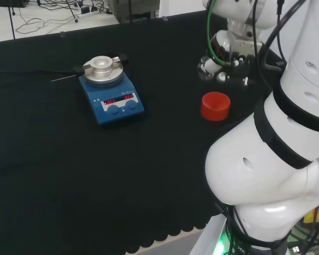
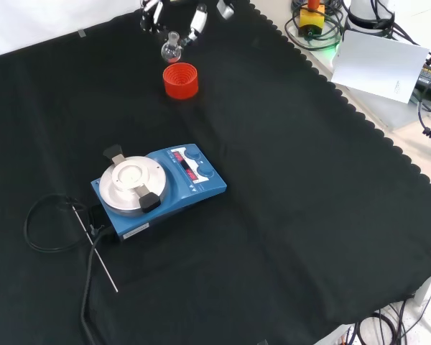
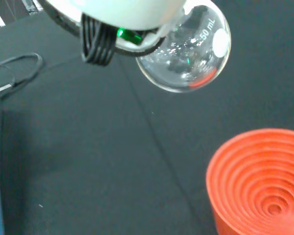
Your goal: Place the round-bottom flask on the heater.
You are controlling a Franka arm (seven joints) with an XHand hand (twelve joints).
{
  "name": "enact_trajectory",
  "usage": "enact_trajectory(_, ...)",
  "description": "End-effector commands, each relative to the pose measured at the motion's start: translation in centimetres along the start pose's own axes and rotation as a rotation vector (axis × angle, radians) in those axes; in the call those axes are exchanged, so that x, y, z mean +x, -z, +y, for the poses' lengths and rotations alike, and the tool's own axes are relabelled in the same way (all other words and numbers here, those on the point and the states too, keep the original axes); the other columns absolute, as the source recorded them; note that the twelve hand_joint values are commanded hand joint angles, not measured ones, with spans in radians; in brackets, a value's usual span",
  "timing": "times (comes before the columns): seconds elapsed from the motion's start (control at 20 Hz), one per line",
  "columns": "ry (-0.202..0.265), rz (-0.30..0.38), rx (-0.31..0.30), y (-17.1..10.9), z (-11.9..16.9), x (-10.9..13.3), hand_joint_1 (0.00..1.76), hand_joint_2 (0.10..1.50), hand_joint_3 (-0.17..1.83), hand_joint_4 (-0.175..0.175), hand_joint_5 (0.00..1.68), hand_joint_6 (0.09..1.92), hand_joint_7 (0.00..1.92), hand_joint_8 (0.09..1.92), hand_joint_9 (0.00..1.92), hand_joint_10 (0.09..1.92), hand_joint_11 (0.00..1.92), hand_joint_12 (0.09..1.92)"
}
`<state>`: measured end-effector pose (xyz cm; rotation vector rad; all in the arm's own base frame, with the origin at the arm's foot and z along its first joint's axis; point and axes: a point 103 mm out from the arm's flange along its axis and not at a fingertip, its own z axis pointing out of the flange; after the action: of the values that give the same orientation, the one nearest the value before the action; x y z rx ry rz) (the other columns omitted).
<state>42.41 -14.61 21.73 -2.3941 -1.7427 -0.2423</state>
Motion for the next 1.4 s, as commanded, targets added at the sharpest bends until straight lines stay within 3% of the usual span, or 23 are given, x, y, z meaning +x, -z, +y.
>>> enact_trajectory(0.05,0.038,-0.005,0.020,1.3,1.4,4.1,1.13,0.66,0.79,0.016,1.14,0.97,0.47,0.70,0.68,0.59,0.27,1.37)
enact_trajectory(0.25,0.051,0.004,0.030,1.5,2.7,5.8,1.13,0.66,0.79,0.015,1.14,0.97,0.47,0.70,0.68,0.59,0.26,1.37)
enact_trajectory(0.95,0.160,0.002,0.063,1.5,7.8,13.1,1.13,0.65,0.80,0.012,1.14,0.97,0.46,0.70,0.67,0.59,0.26,1.37)
enact_trajectory(1.4,0.196,-0.053,0.090,0.2,9.5,17.9,1.13,0.65,0.80,0.010,1.14,0.97,0.46,0.70,0.67,0.59,0.26,1.37)
